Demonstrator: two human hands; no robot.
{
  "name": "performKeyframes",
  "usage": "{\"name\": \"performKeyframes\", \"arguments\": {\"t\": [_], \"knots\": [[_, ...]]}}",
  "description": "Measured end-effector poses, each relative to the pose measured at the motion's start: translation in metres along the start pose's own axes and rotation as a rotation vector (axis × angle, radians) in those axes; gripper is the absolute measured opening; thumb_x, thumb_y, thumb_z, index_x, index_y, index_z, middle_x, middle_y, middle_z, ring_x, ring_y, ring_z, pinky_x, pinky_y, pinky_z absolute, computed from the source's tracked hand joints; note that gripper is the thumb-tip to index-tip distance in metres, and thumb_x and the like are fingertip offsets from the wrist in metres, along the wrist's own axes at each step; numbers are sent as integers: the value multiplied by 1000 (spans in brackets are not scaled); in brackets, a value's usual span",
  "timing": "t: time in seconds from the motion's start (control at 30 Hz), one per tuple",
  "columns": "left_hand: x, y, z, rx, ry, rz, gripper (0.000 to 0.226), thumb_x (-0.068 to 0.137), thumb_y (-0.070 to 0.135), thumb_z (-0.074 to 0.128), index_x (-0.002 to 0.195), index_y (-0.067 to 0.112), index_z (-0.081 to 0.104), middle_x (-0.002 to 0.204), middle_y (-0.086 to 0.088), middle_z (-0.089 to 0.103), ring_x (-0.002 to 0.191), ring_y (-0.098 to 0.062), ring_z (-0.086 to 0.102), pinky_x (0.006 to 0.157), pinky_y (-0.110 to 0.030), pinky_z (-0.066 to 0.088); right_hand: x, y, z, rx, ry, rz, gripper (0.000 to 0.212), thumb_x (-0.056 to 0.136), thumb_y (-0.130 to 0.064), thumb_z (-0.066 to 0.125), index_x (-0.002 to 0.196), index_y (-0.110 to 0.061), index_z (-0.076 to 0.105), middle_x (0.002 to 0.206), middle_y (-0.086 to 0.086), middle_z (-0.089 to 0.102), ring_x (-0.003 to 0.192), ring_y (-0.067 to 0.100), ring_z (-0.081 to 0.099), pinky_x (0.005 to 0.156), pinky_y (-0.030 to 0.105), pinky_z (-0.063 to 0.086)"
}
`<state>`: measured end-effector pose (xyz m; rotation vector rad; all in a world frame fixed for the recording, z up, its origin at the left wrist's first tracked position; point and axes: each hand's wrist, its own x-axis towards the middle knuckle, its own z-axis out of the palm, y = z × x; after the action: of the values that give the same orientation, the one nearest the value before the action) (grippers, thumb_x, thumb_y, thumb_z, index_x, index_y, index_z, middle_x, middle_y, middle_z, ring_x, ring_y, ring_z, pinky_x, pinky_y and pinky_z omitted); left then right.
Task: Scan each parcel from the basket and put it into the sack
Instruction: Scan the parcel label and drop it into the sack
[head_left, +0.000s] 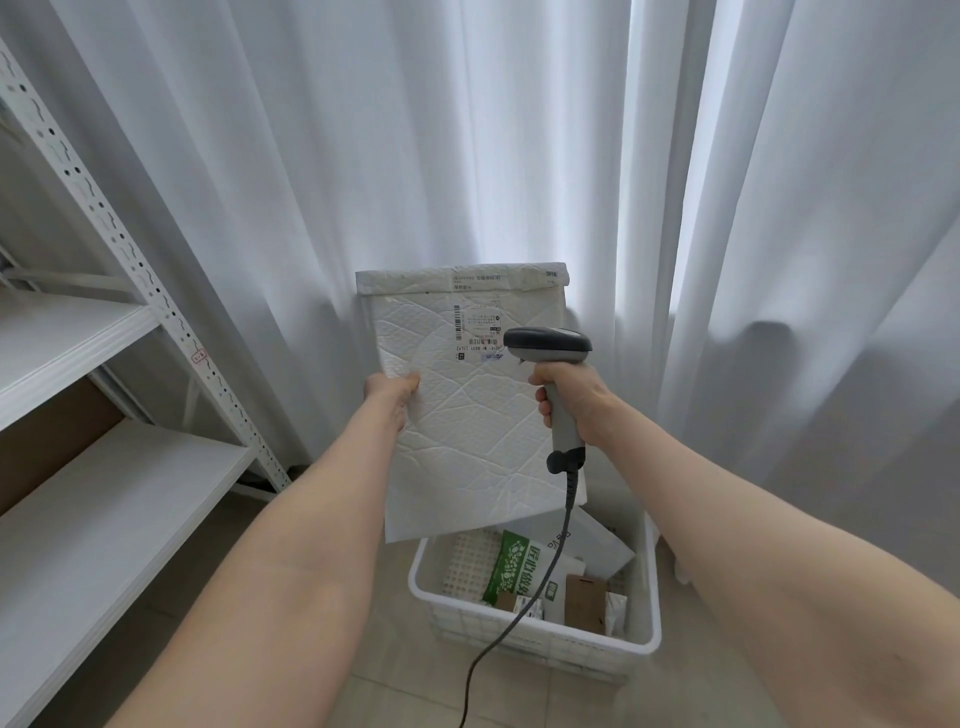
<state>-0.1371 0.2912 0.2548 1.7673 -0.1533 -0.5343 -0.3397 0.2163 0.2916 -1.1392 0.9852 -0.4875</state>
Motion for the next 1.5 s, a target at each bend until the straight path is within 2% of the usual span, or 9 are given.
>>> {"name": "performKeyframes", "arguments": {"t": [0.3, 0.53, 0.7, 0.83, 0.93, 1.07, 1.4, 1.5], "knots": [[4, 0, -5, -16, -15, -15, 41, 88, 1, 64, 126, -8, 53, 129, -19, 57, 116, -31, 57, 93, -36, 46, 0, 0, 5, -7, 6, -6, 6, 84, -3, 57, 79, -7, 58, 58, 6, 51, 43, 15, 44, 46, 23, 38], [5, 0, -4, -3, -17, -20, 43, 88, 4, 66, 128, -6, 52, 131, -16, 57, 117, -27, 57, 94, -34, 45, -1, 4, 6, 24, 18, -24, 7, 86, -4, 57, 80, -7, 60, 68, 9, 59, 44, 13, 46, 46, 22, 40], [8, -1, -5, -4, -30, -21, 43, 87, 4, 67, 126, -7, 53, 128, -16, 58, 95, -16, 52, 92, -34, 46, -1, 3, 8, 18, 16, -24, 6, 86, -5, 57, 80, -7, 60, 64, 8, 58, 43, 14, 46, 46, 22, 40], [8, -1, -9, -8, -30, -27, 43, 86, 4, 68, 125, -8, 54, 127, -18, 59, 107, -25, 60, 90, -35, 47, -3, 2, 11, -7, 0, -27, 4, 84, -4, 57, 82, -8, 59, 60, 6, 53, 43, 14, 45, 45, 22, 39], [7, 0, -10, -5, -35, -29, 44, 87, 5, 67, 127, -8, 52, 129, -16, 58, 104, -22, 59, 91, -34, 46, -4, 1, 12, -14, -15, -29, 4, 84, -4, 56, 85, -7, 57, 59, 5, 50, 43, 14, 45, 45, 22, 39], [6, 0, -13, 7, -30, -34, 44, 88, 4, 67, 127, -8, 52, 130, -17, 57, 117, -29, 58, 92, -33, 46, -6, -1, 14, -33, -32, -32, 4, 84, -4, 56, 87, -7, 56, 60, 5, 49, 45, 14, 44, 46, 23, 39], [9, -2, -26, 4, -22, -37, 44, 88, 5, 67, 127, -8, 52, 130, -18, 57, 116, -28, 58, 93, -33, 45, -11, 2, 25, -34, -31, -28, 7, 84, -3, 57, 89, -7, 57, 60, 5, 51, 45, 14, 45, 46, 23, 41], [7, -2, -32, 3, -48, -27, 42, 89, 1, 64, 128, -9, 50, 131, -19, 56, 102, -19, 56, 94, -34, 45, -13, 5, 31, 0, -19, -30, 4, 86, -2, 58, 84, -6, 59, 65, 8, 58, 44, 13, 48, 46, 23, 42]]}}
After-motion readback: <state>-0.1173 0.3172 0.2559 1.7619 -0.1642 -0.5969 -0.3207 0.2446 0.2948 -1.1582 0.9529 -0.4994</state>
